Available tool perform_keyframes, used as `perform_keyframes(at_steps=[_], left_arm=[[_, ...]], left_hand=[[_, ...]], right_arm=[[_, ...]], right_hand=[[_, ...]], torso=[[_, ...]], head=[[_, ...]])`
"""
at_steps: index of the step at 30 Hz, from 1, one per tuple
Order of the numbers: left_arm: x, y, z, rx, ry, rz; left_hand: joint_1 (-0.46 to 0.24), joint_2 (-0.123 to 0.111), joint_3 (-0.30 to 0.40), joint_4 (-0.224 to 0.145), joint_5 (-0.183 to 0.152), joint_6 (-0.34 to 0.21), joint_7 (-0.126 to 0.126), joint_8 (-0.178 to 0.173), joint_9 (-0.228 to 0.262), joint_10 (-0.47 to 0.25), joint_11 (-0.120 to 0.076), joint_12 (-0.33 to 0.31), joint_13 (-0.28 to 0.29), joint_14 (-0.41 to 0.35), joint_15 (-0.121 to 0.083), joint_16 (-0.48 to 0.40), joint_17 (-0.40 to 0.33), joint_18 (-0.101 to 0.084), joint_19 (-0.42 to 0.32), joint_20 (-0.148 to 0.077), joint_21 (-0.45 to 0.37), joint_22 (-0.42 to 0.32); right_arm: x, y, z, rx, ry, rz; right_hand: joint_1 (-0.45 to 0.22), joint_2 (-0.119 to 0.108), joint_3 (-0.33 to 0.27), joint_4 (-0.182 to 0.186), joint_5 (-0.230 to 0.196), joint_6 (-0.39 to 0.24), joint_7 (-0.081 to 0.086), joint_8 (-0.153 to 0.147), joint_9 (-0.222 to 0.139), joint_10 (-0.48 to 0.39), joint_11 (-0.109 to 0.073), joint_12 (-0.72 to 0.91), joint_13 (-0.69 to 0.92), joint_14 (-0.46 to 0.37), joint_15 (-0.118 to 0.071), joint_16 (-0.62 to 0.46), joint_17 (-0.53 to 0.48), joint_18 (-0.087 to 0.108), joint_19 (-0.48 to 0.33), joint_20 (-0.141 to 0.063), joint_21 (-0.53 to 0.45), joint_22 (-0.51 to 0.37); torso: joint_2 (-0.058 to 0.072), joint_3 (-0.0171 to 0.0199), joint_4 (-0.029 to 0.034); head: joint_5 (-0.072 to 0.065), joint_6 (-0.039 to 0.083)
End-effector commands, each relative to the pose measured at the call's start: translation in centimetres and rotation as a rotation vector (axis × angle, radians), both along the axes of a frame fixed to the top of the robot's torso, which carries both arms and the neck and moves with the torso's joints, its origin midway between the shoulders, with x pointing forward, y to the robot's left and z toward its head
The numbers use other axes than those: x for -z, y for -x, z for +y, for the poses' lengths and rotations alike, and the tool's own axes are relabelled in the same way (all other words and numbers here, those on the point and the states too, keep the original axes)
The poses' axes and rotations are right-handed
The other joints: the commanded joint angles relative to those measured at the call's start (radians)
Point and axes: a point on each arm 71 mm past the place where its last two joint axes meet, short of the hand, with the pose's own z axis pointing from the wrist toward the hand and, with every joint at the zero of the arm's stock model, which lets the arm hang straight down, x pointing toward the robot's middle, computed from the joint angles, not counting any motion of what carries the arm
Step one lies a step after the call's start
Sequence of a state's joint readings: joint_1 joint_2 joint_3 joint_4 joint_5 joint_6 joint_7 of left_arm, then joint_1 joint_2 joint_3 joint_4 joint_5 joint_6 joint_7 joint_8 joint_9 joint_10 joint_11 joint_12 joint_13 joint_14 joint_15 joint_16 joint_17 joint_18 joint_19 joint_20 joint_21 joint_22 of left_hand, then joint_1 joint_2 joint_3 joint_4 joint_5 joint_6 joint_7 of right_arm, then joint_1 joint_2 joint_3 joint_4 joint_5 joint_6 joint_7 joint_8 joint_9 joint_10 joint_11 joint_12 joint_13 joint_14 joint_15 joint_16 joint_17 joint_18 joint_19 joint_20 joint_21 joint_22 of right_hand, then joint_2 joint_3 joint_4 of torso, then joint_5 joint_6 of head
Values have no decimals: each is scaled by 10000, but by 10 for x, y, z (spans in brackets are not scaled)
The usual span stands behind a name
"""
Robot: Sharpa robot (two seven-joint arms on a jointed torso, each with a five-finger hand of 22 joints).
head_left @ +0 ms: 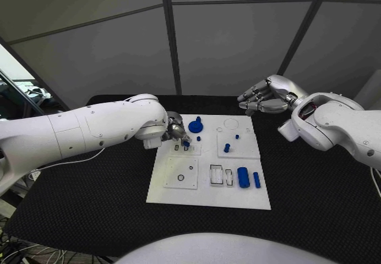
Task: Assemble the parts on the task board
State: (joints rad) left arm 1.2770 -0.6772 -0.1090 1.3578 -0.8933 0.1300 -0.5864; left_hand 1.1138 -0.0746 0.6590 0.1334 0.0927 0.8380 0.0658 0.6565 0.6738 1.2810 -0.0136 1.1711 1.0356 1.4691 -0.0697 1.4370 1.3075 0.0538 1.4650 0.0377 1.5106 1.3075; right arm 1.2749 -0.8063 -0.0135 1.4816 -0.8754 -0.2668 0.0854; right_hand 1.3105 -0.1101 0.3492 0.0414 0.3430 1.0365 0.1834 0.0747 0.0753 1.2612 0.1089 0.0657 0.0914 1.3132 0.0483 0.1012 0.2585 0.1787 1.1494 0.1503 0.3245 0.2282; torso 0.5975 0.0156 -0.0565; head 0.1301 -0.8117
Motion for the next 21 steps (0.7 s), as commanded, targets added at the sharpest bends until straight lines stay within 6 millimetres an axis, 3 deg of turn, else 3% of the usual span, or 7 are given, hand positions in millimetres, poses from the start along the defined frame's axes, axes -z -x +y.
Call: perform_keyframes(at_steps=[1, 5, 7, 11, 15, 21], left_arm=[[-6, 1, 1, -888, 553, -654], [-5, 6, 3, -938, 386, -1016], [-4, 8, 4, -828, 185, -1197], [0, 12, 4, -608, -236, -1591], [4, 14, 4, -484, -518, -1890], [10, 15, 2, -330, -891, -2295]], left_hand=[[-164, -31, 1710, -1584, 62, -81, -28, 109, 84, -57, 0, -53, -68, 608, -61, -16, 1225, -322, 659, -62, 3, 1641], [-305, -63, 1901, -1666, 102, -123, -38, 226, 175, 17, -12, 28, -8, 610, -72, -15, 1229, -345, 703, -70, 66, 1749], [-337, -71, 1932, -1683, 104, -133, -41, 252, 194, 53, -15, 73, 35, 610, -74, -15, 1229, -357, 727, -72, 101, 1806], [-407, -90, 2023, -1738, 137, -164, -50, 326, 247, 79, -24, 113, 42, 612, -82, -12, 1234, -362, 736, -80, 114, 1829], [-437, -81, 2063, -1747, 161, -179, -48, 355, 267, 59, -25, 97, 11, 611, -84, -16, 1231, -362, 738, -84, 116, 1833], [-485, -79, 2134, -1771, 177, -211, -48, 413, 308, 68, -24, 138, 47, 613, -85, -12, 1236, -363, 741, -92, 119, 1839]], right_arm=[[-1, 0, 0, -103, 104, -62], [-1, 0, 1, -112, 54, 19], [-1, -1, 0, -103, 19, 60], [0, -1, -1, -58, -15, 114], [0, -2, -1, -64, -16, 114], [0, -1, 0, -136, 73, 38]], right_hand=[[15, -20, -53, 14, 40, -57, 14, -13, -8, -80, 13, 62, -10, -55, 41, -60, 13, 14, 62, -10, -54, -10], [-11, -27, -67, 29, 41, -76, 22, -18, -11, -96, 22, 59, -20, -71, 50, -72, 17, 10, 53, -4, -70, -19], [-17, -26, -69, 33, 40, -81, 24, -20, -12, -100, 24, 58, -22, -75, 52, -75, 18, 9, 51, -2, -74, -21], [-17, -26, -69, 33, 40, -81, 24, -20, -12, -100, 24, 58, -22, -75, 52, -75, 18, 9, 51, -2, -74, -21], [-19, -24, -70, 35, 39, -89, 25, -22, -13, -106, 25, 57, -25, -81, 54, -79, 19, 9, 47, 0, -79, -24], [-21, -25, -71, 37, 39, -99, 28, -26, -15, -116, 28, 54, -29, -89, 58, -85, 19, 8, 43, 2, -86, -28]], torso=[[3, -1, 4], [4, 7, -3], [-3, -6, -12], [0, -24, 59], [-1, -28, 85], [2, -30, 57]], head=[[43, -9], [87, -17], [114, -26], [116, -29], [116, -46], [138, -45]])
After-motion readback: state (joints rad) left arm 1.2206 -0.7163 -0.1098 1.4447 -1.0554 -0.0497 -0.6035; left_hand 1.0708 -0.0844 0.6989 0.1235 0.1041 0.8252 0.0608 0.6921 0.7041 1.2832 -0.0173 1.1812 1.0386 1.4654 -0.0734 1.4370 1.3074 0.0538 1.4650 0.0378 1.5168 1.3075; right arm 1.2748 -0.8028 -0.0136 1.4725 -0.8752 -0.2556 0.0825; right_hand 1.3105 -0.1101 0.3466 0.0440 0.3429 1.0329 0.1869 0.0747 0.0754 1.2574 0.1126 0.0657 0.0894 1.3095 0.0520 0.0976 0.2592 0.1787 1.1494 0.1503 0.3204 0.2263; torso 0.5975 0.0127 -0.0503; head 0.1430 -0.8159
